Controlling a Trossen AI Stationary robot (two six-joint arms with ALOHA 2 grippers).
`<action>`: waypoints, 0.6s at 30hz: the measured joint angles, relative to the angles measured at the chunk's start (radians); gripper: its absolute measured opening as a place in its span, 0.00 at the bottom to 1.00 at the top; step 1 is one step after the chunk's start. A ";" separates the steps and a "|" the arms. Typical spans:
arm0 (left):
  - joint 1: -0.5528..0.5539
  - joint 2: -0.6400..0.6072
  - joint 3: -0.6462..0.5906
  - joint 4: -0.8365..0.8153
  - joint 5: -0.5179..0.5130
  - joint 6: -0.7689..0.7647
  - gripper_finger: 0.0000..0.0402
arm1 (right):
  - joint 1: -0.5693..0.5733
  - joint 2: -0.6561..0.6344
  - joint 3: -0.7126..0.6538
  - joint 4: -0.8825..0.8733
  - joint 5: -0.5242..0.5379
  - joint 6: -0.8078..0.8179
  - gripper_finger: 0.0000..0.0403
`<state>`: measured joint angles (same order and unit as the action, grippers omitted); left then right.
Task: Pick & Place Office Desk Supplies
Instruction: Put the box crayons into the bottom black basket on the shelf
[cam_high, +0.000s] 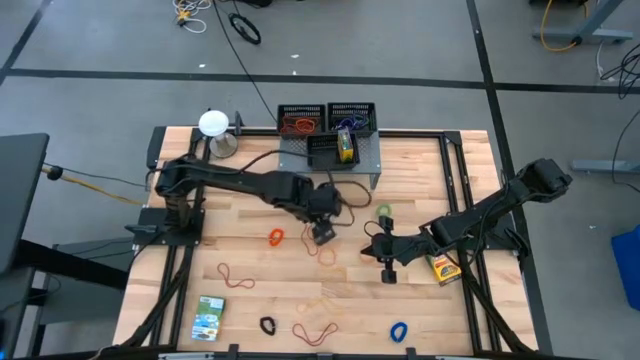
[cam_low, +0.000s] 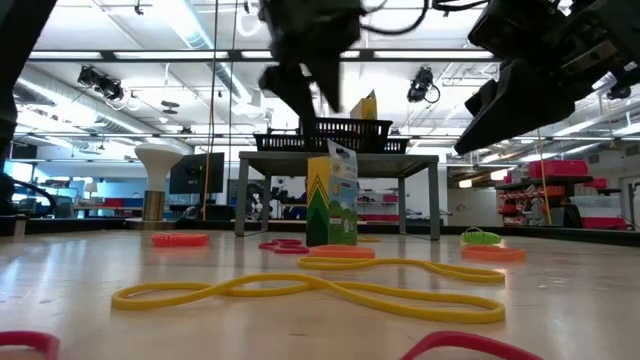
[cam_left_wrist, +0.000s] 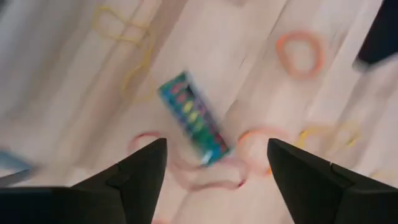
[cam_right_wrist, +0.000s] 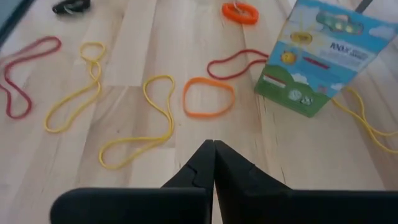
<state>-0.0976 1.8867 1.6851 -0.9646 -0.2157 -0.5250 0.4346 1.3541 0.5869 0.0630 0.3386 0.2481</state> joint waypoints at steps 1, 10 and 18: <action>-0.015 -0.007 0.000 -0.020 -0.030 0.028 0.67 | 0.000 0.000 0.000 0.010 0.000 0.001 0.03; -0.109 -0.066 -0.002 -0.057 -0.225 0.186 0.37 | -0.033 0.000 0.000 0.168 -0.003 0.030 0.03; -0.105 -0.283 -0.315 0.254 -0.219 0.352 0.17 | -0.072 0.000 0.000 0.186 0.035 0.162 0.03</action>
<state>-0.2028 1.6039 1.3706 -0.7104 -0.4343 -0.1733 0.3627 1.3544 0.5873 0.2492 0.3739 0.4098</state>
